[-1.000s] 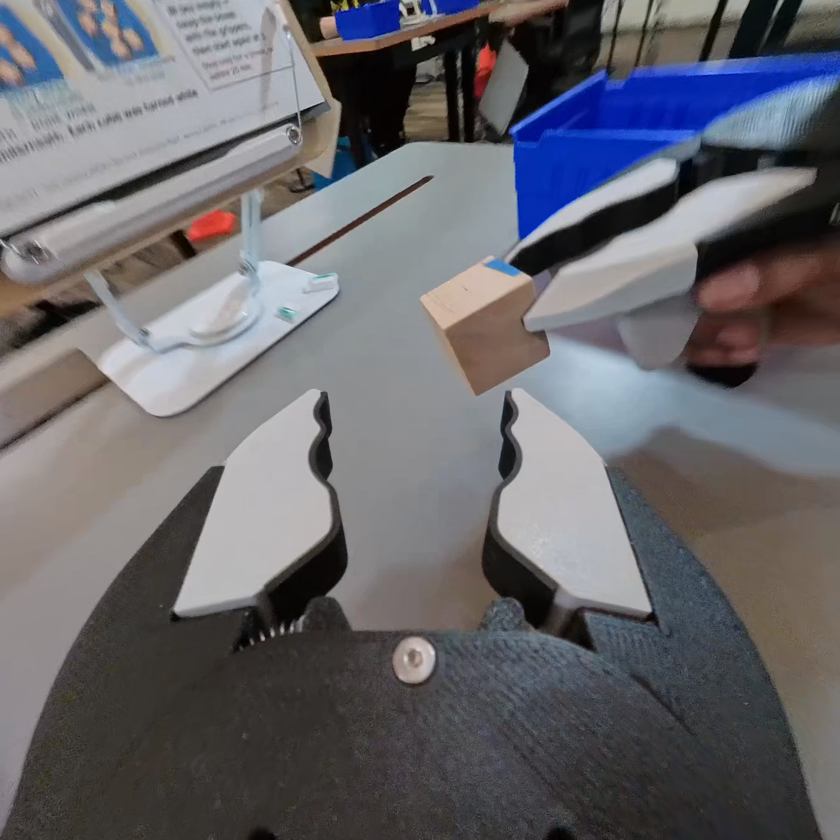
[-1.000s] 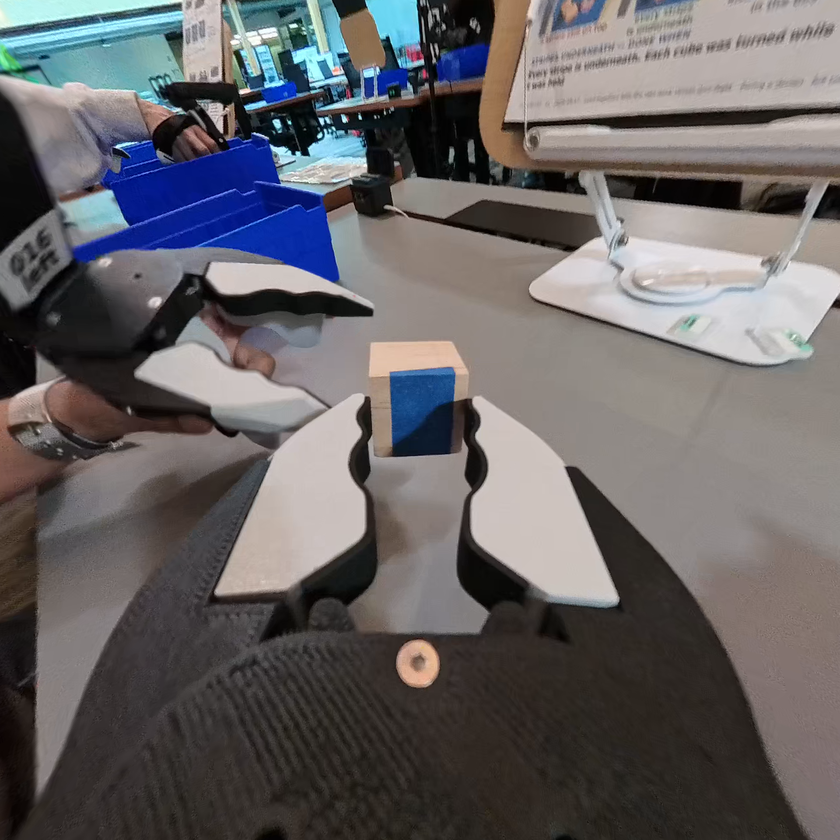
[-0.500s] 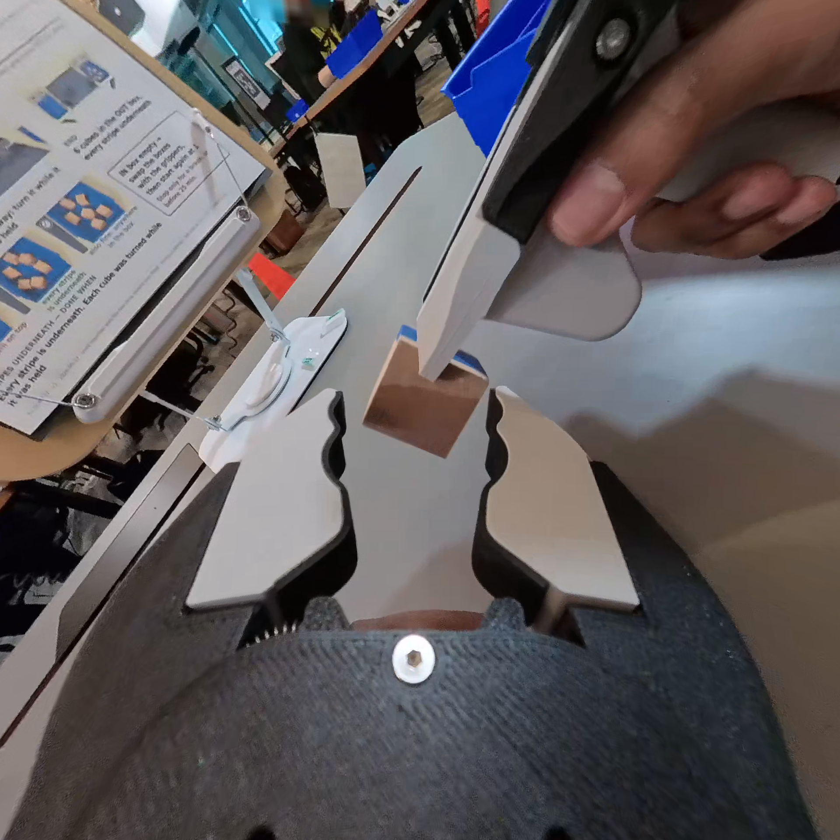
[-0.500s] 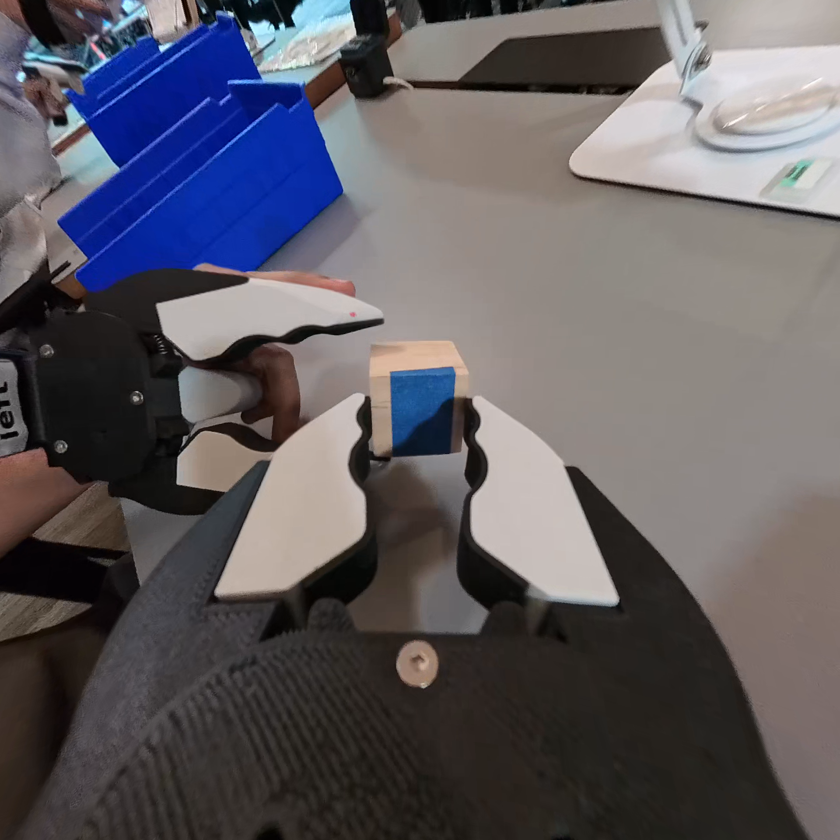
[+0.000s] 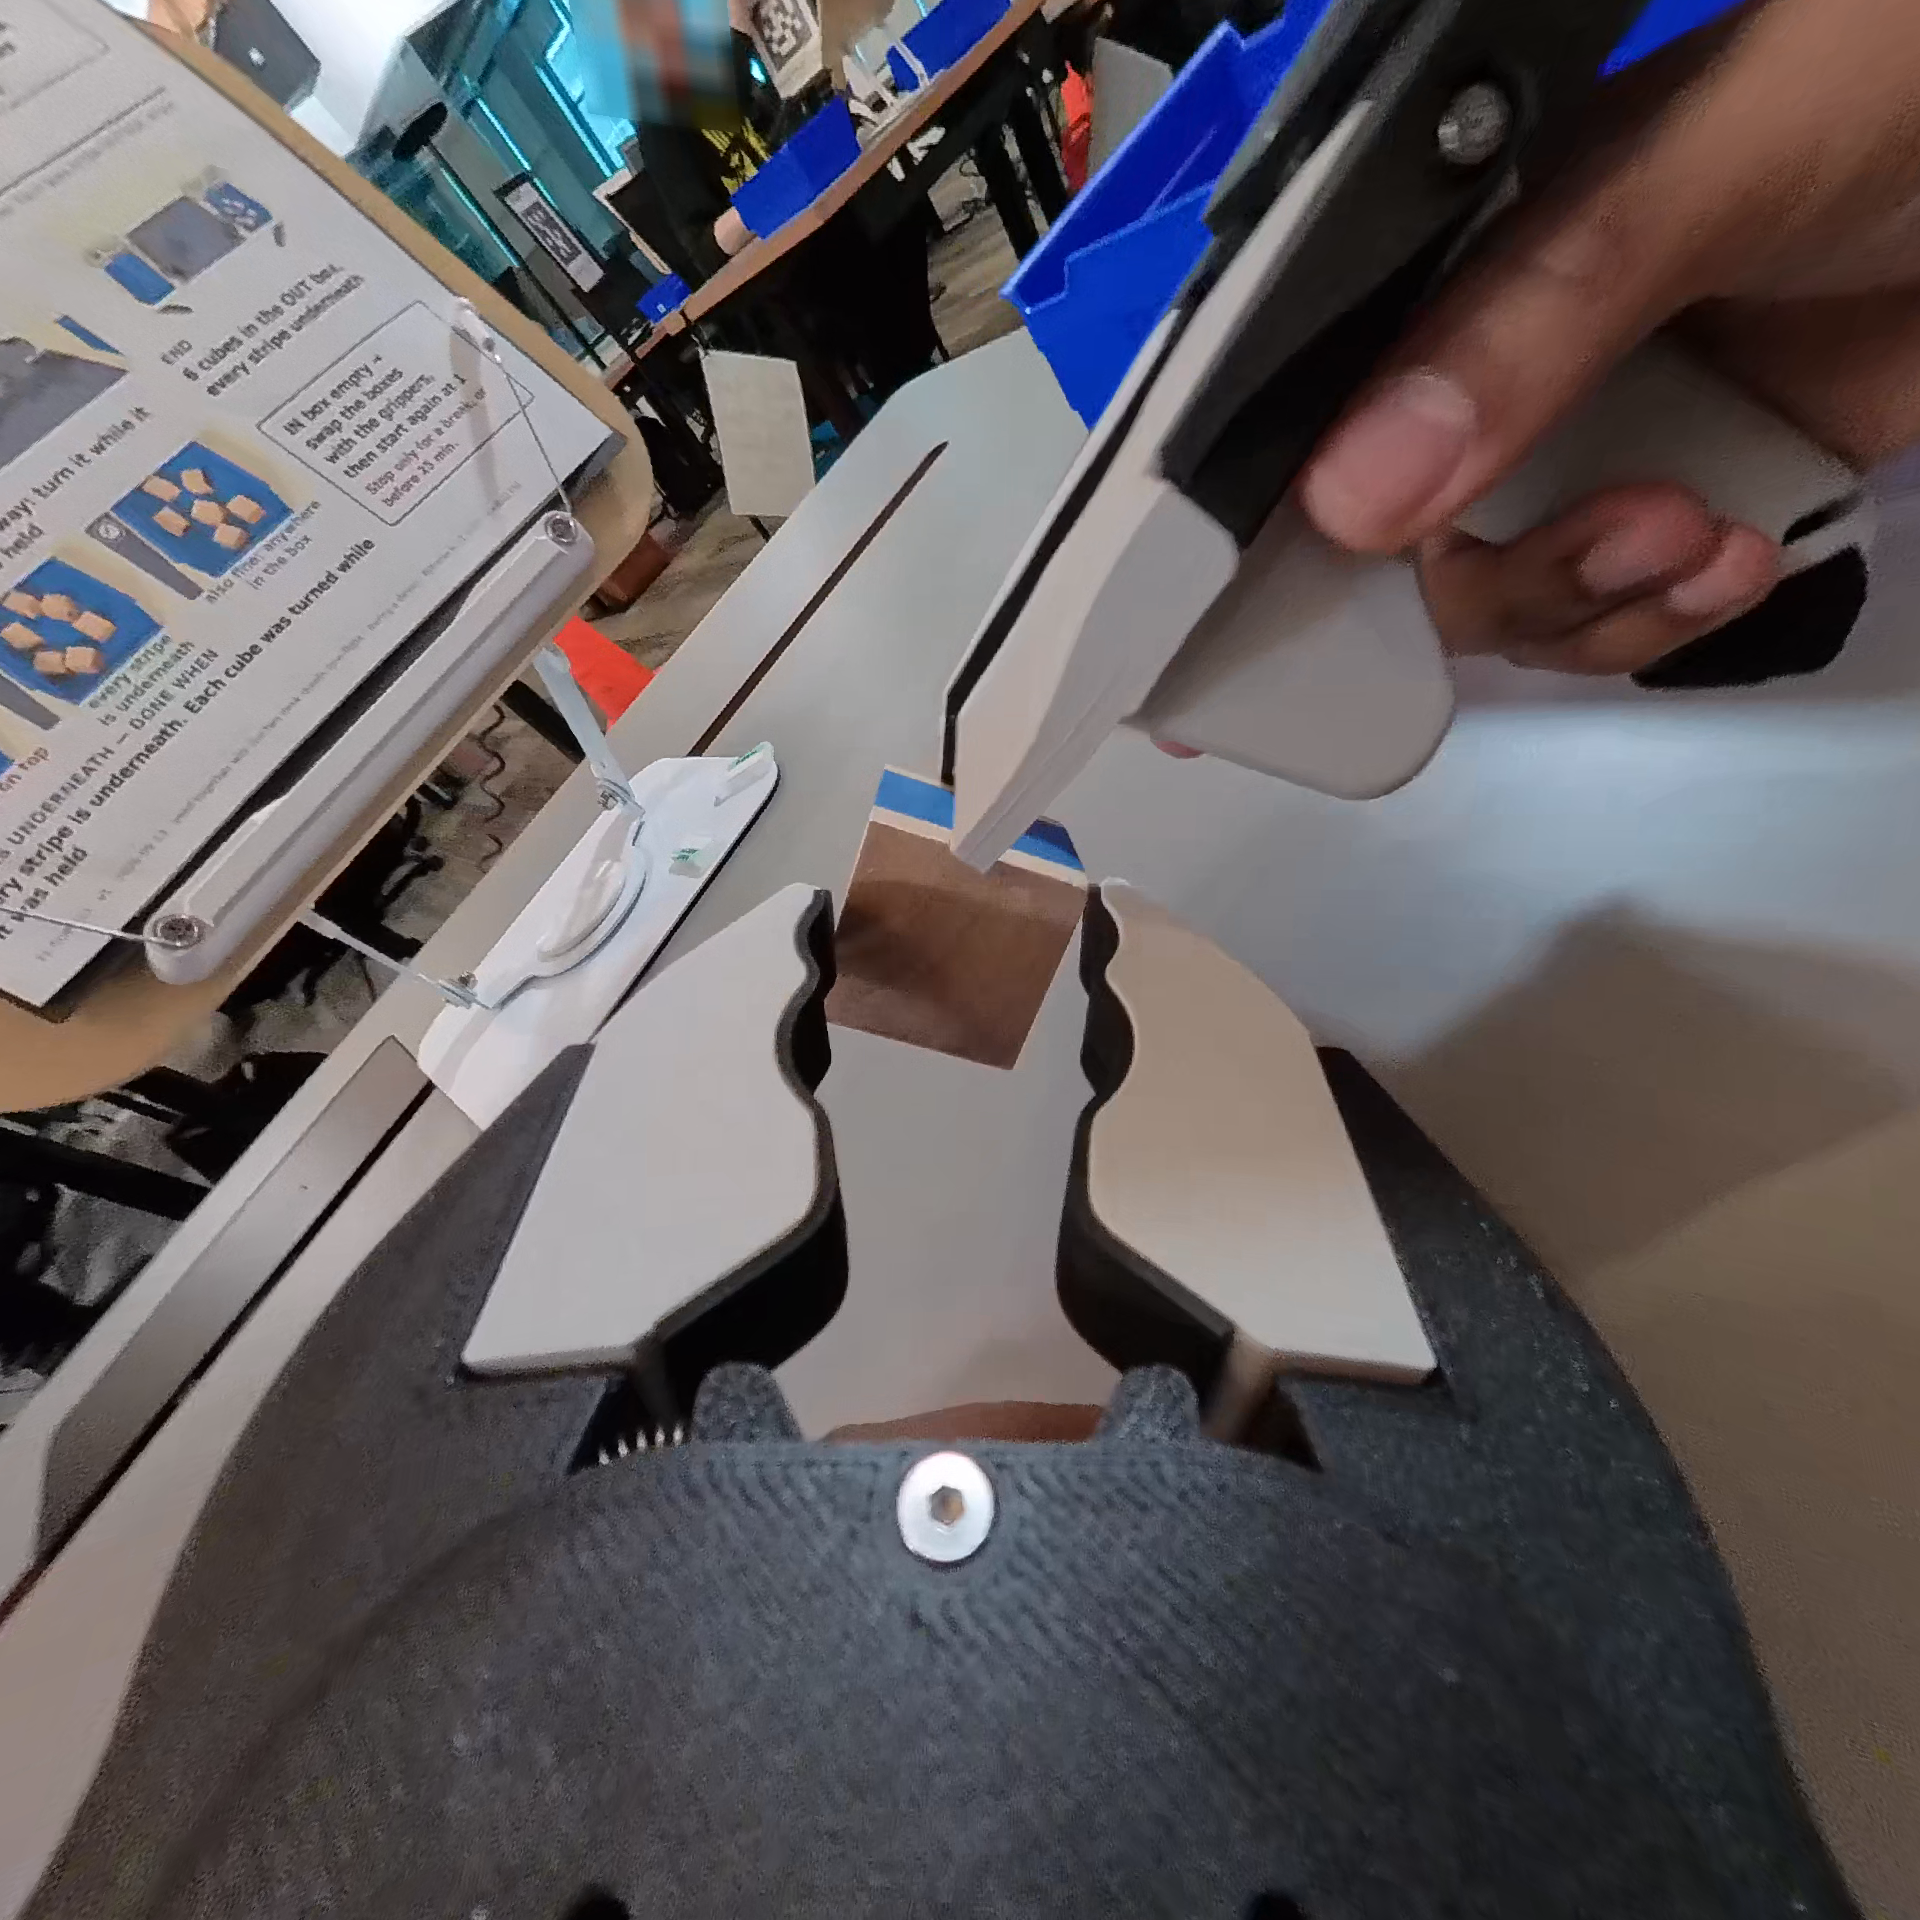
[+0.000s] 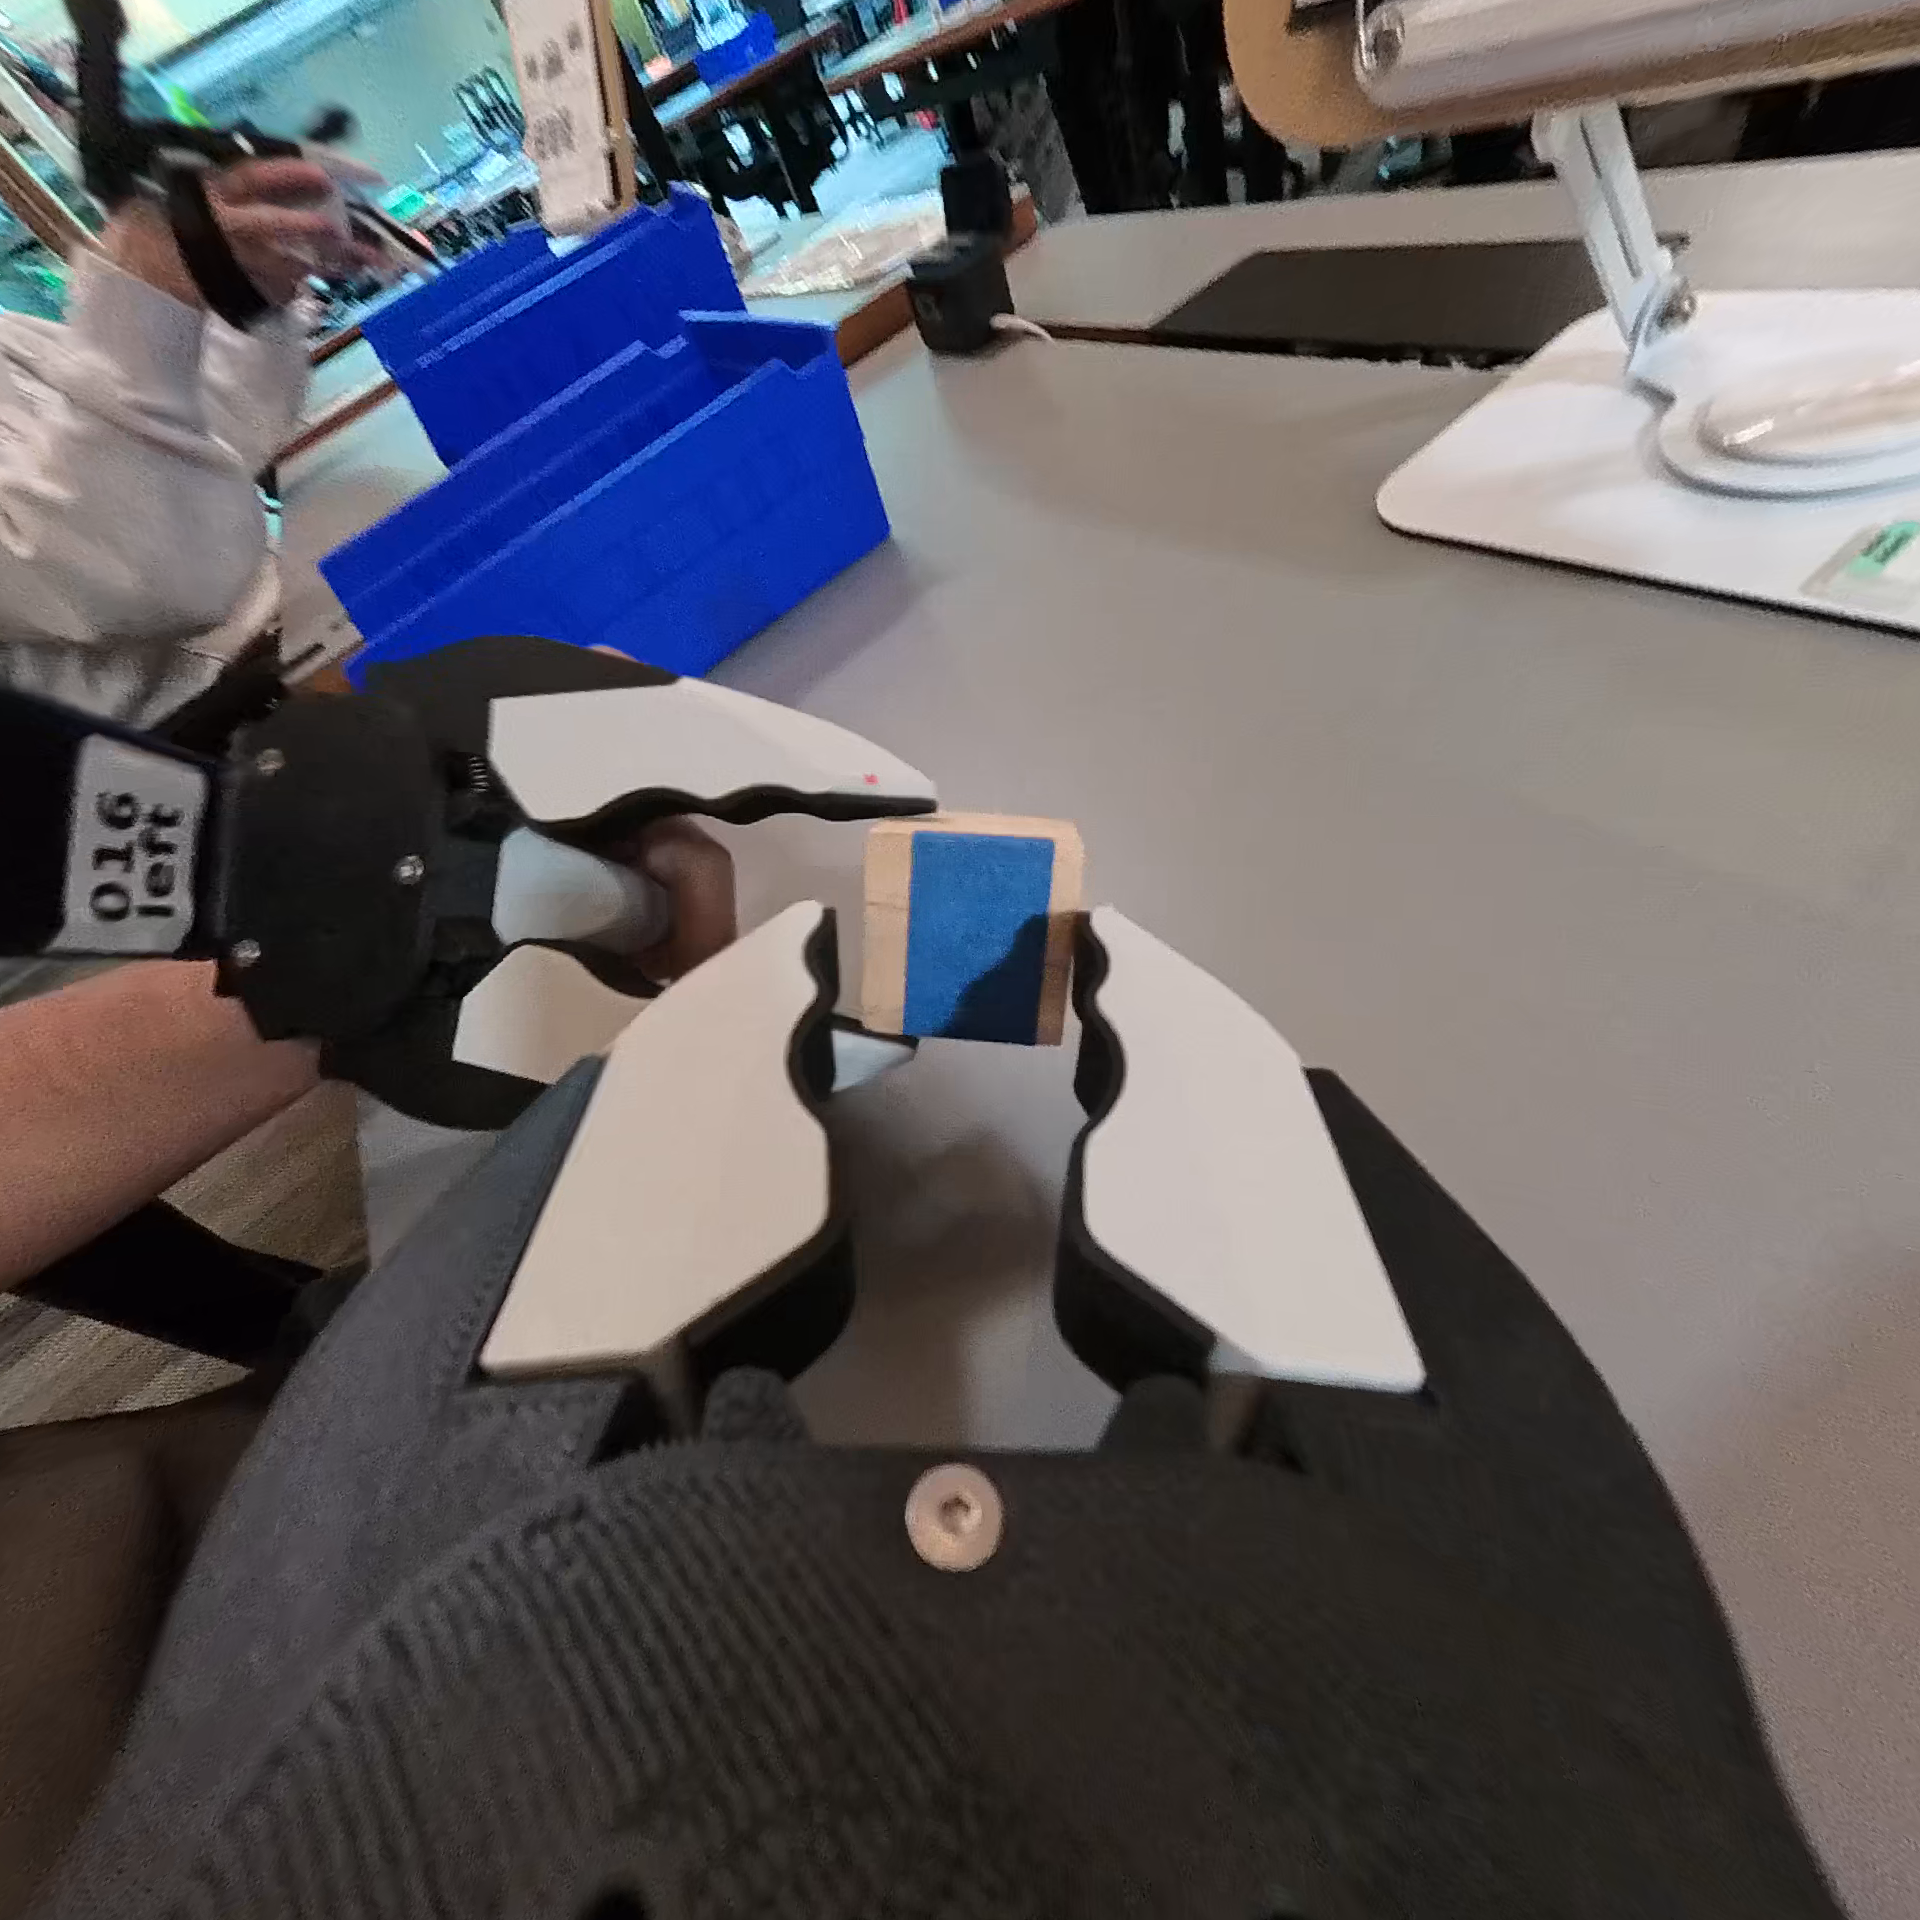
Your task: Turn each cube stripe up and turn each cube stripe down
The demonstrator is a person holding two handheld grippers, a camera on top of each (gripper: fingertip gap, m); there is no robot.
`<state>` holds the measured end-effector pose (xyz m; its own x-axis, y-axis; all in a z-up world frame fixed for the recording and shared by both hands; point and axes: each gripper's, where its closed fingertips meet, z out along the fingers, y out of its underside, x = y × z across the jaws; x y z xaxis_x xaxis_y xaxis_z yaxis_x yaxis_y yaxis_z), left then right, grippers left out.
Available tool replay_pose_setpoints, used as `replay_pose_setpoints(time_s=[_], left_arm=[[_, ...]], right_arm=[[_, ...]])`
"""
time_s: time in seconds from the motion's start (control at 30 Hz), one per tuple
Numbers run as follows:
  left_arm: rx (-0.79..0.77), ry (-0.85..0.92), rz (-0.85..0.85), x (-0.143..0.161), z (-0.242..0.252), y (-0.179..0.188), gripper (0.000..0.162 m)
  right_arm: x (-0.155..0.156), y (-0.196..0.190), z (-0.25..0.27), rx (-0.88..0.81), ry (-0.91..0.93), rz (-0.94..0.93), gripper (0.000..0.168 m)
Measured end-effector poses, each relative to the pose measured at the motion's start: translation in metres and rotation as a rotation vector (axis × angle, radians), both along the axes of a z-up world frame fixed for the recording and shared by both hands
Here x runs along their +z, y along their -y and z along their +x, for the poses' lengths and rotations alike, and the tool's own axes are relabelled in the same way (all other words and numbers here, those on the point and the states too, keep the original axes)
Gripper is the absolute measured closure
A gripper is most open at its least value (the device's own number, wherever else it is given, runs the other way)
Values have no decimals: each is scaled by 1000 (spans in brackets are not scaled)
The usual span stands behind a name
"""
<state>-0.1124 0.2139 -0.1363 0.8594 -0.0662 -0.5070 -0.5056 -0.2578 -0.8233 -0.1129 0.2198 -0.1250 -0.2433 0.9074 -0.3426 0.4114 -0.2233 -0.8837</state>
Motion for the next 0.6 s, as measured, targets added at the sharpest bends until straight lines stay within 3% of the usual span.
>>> replay_pose_setpoints(time_s=[0.1, 0.3, 0.47, 0.6], left_arm=[[0, 84, 17, 6, -4, 1, 115], [-34, 342, 79, 24, -12, 6, 116], [-154, 661, 175, 50, -13, 16, 116], [-255, 797, 244, 68, -13, 27, 116]], right_arm=[[13, 1, 1, 7, -70, -18, 113], [31, -6, 5, 15, -180, -31, 111], [38, -5, 11, 62, -264, 19, 106], [43, 4, 15, 96, -325, 60, 102]])
